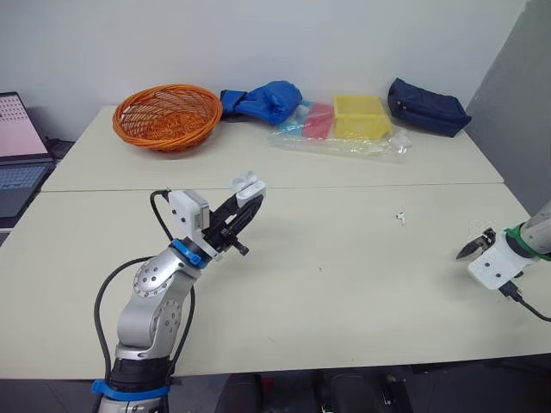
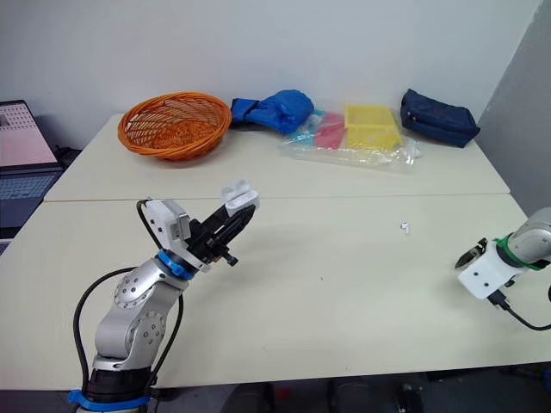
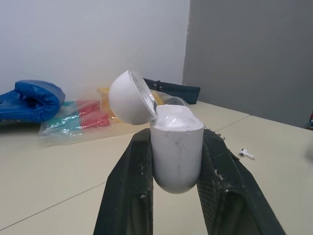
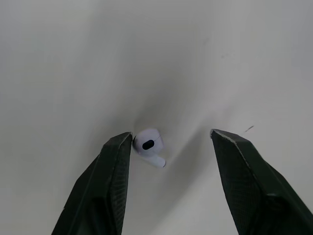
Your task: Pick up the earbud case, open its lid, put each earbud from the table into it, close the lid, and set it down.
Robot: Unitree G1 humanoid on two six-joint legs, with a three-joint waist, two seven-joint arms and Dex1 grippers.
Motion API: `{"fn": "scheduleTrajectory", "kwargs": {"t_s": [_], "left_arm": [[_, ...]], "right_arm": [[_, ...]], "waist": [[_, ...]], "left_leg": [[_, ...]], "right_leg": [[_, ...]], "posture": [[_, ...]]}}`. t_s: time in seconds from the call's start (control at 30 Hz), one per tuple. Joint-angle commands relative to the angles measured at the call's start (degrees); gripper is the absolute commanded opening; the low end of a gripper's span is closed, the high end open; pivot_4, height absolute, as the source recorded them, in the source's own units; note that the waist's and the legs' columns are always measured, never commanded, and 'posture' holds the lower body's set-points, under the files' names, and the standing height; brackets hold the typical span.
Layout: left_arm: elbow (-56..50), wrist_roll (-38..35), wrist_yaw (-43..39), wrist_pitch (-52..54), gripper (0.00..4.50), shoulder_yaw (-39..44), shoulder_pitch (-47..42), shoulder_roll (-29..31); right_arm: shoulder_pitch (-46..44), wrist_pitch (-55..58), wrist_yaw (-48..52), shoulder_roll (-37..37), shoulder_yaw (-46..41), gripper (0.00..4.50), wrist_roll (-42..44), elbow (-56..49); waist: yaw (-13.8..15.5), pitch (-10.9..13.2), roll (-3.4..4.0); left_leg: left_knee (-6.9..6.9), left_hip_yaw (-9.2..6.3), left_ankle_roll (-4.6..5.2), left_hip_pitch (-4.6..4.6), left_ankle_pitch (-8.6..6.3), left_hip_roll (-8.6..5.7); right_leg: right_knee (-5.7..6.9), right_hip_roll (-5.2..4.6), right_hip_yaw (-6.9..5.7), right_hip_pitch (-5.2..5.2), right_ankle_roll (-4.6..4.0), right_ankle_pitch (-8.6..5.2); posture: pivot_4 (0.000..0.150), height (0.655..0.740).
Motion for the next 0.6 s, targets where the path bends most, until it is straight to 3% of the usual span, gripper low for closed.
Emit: {"fn": "scheduleTrajectory", "kwargs": {"t_s": [0.03, 0.6], "left_arm": [[-3.1, -0.5, 0.3, -0.7, 0.79, 0.5, -0.1, 0.1], [-3.2, -0.4, 0.7, -0.8, 0.79, 0.8, 0.0, 0.3]], "right_arm": [[-1.8, -1.6, -1.6, -1.3, 0.6, 2.9, -1.8, 1.3], [-4.3, -4.4, -6.4, 0.7, 3.6, 2.9, -6.6, 4.3]], "waist": [[0.0, 0.0, 0.0], [0.0, 0.0, 0.0]], "left_leg": [[0.0, -0.01, 0.0, 0.0, 0.0, 0.0], [0.04, -0.01, 0.0, 0.06, 0.0, 0.0]], "right_leg": [[0.0, 0.0, 0.0, 0.0, 0.0, 0.0], [0.02, -0.01, 0.02, 0.1, -0.03, -0.01]], "posture": [[0.15, 0.74], [0.15, 0.74]]}}
